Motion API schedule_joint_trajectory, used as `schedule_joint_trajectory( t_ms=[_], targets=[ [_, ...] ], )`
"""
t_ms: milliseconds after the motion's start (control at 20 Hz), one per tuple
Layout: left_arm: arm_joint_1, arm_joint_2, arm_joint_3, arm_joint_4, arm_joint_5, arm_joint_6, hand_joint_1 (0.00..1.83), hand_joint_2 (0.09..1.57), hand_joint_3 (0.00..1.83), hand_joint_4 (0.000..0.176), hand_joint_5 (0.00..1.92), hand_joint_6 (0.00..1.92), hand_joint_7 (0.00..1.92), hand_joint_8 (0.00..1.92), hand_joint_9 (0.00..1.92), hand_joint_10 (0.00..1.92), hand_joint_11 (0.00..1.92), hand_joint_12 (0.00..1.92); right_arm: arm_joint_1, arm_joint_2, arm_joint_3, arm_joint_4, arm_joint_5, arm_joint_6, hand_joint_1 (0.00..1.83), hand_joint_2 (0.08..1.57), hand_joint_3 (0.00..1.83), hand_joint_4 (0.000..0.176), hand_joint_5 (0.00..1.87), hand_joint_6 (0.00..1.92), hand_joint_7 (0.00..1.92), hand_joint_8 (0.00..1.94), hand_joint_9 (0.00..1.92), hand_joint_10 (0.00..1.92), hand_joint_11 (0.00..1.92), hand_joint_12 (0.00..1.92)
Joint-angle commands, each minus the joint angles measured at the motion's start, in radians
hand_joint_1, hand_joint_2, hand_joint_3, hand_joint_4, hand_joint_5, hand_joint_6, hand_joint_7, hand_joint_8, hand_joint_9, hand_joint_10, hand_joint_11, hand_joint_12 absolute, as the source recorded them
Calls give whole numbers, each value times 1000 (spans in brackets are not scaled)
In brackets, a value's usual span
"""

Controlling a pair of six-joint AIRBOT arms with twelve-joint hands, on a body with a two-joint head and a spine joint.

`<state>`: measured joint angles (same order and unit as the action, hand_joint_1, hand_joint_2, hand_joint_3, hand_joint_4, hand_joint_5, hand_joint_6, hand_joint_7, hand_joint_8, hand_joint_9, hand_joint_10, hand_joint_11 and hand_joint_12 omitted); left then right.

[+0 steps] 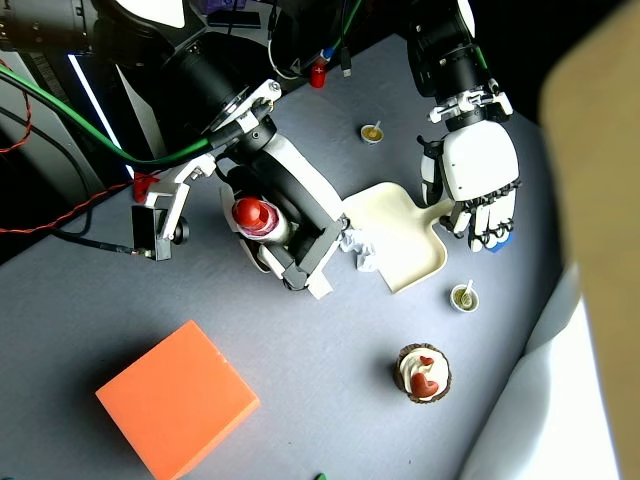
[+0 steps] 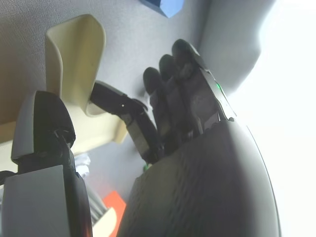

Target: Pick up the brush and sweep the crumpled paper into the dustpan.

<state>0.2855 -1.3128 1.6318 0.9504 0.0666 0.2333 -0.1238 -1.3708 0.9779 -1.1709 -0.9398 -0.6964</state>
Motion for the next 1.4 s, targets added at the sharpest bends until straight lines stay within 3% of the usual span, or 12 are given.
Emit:
schedule_joint_trajectory(
  t_ms=[0,200,450,550,800,1000,1350],
  targets=[
    [-2,10,1,14,-36,2,1094,1106,1,0,1004,941,495,2,413,0,389,8,9,7,-5,-81,1,-2,653,1463,1,0,1136,1921,1260,1941,1321,1921,1443,1921],
    [-3,9,2,14,-36,-1,1085,1115,2,0,984,974,457,1,381,3,375,5,-10,-17,9,-254,21,66,656,1466,1,0,1149,1921,1272,1941,1327,1921,1446,1921],
    [-3,8,4,14,-36,-2,1097,1103,0,0,1015,924,488,7,409,8,412,21,-19,-52,73,-283,46,66,656,1470,2,0,1148,1921,1272,1941,1334,1921,1451,1921],
    [-3,8,4,14,-35,-3,1108,1108,1,0,1000,946,489,1,388,0,380,6,-19,-58,93,-233,46,30,664,1473,1,0,1129,1921,1272,1941,1331,1921,1438,1921],
    [-3,8,3,14,-35,-6,1111,1108,0,0,1002,943,462,0,369,0,365,5,-10,-53,112,-244,142,-2,665,1467,2,0,1128,1921,1278,1941,1341,1921,1440,1921],
    [-4,9,3,14,-35,-7,1125,1102,0,0,1015,920,499,16,417,19,407,23,-3,-41,84,-294,203,-14,679,1458,0,0,1137,1921,1282,1941,1348,1921,1435,1921],
    [-4,11,1,14,-34,-8,1116,1106,1,0,1007,935,475,1,388,1,386,12,-16,-47,88,-304,194,-14,664,1473,2,0,1136,1921,1300,1941,1369,1921,1456,1921]
  ],
)
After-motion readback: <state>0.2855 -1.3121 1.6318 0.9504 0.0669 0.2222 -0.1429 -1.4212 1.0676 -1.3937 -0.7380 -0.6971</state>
